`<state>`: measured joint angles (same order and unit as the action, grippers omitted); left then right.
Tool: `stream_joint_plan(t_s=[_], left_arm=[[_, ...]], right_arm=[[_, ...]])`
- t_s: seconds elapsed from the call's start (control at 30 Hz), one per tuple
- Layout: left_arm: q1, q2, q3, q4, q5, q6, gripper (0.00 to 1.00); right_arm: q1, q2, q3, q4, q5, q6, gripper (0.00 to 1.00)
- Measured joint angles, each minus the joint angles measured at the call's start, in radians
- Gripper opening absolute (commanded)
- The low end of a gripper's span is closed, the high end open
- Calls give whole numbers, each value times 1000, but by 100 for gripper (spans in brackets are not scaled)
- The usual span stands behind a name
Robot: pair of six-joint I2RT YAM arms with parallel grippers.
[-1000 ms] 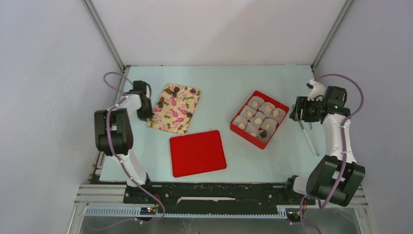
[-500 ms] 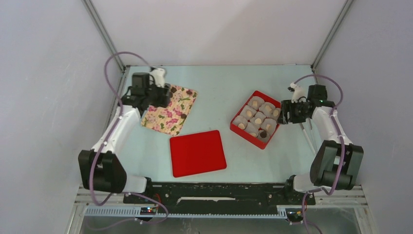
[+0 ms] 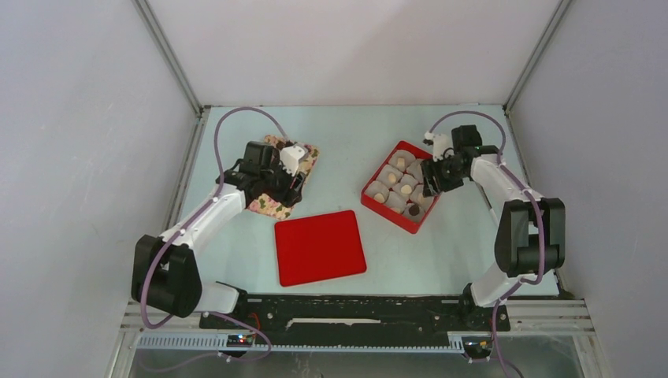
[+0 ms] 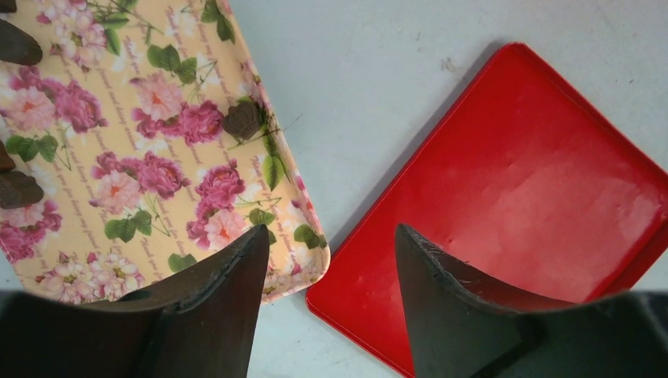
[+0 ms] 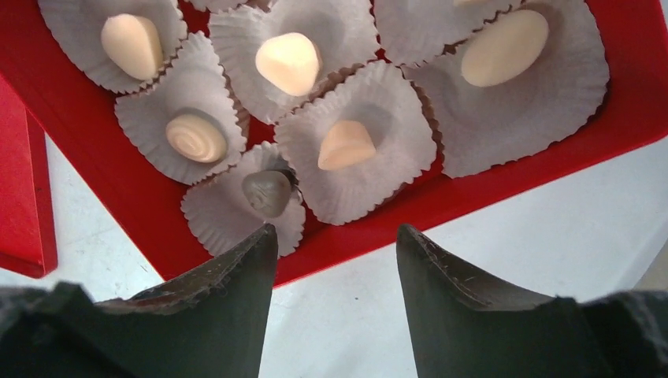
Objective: Pack the chocolate
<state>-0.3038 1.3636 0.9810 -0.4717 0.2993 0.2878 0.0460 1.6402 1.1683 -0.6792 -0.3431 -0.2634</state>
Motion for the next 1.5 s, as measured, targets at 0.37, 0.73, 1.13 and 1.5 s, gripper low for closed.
stream_joint_plan(t_s=[0.37, 0.73, 1.13, 1.5], left_arm=[[0, -19, -33, 15, -26, 6, 66], [0, -23, -33, 17, -40, 1, 67], [0, -37, -33, 14, -52, 25, 67], [0, -31, -33, -16, -14, 53, 65]], right_arm=[[-23, -18, 56, -14, 167, 284, 56], [16, 107, 67, -6, 151, 391, 31], [64, 59, 18, 23, 132, 302, 7], [67, -5, -31, -7, 130, 278, 4]])
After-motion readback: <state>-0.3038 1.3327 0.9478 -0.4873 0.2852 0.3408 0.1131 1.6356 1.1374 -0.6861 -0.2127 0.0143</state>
